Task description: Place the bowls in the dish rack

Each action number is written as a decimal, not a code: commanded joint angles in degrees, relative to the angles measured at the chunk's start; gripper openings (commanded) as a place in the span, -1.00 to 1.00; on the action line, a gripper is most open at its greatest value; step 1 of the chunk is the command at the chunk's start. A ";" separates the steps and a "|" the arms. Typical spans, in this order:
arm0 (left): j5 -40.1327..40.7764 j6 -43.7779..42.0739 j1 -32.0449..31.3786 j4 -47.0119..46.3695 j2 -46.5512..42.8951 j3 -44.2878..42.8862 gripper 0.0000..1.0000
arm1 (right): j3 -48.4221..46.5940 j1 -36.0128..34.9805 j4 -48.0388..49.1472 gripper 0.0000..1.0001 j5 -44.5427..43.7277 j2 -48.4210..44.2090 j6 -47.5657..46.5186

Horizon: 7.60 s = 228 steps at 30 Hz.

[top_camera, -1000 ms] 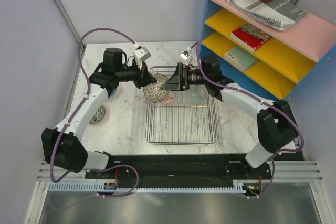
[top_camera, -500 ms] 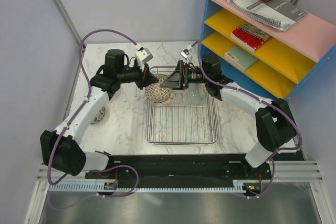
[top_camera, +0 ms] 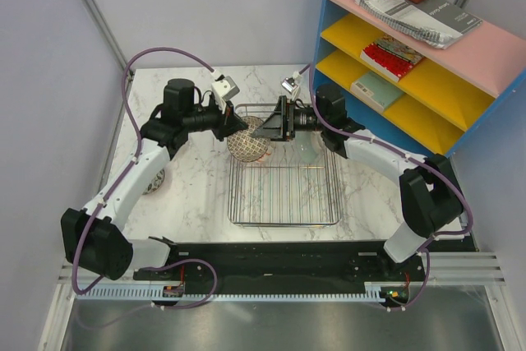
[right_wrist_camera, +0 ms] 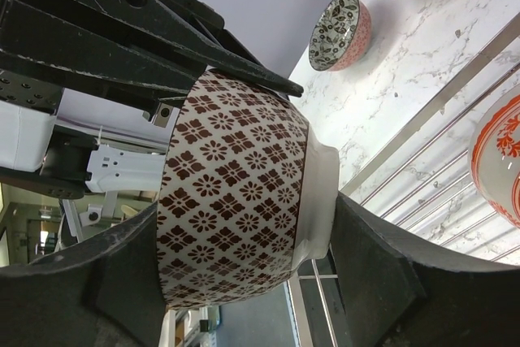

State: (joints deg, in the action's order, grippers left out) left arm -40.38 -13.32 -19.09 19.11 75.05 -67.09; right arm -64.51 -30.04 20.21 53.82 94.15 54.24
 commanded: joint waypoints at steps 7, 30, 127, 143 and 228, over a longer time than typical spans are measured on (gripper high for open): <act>-1.89 -0.91 -0.33 -3.65 -1.48 -0.06 -0.96 | 0.35 -0.46 4.84 0.02 3.83 -0.19 -1.41; -3.13 -1.00 -0.33 -2.77 -0.69 -0.50 0.34 | 0.26 -0.54 0.63 -1.00 0.49 -0.81 -4.14; 28.87 -0.13 17.86 13.14 -21.17 13.04 0.99 | 10.28 -26.12 -46.14 -1.00 -81.94 -13.29 -79.37; 28.25 -0.39 17.95 12.88 -22.05 13.47 0.99 | 11.07 -29.63 -48.07 -0.95 -85.02 -7.05 -79.81; 27.46 -0.92 18.21 13.49 -23.63 13.48 0.99 | 14.24 -32.01 -50.53 0.96 -71.23 -8.28 -81.83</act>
State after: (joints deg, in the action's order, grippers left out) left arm -12.16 -13.17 -1.19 33.76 52.47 -53.69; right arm -53.08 -62.02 -30.55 -24.43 84.99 -27.44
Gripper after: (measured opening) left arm 0.993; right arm 0.983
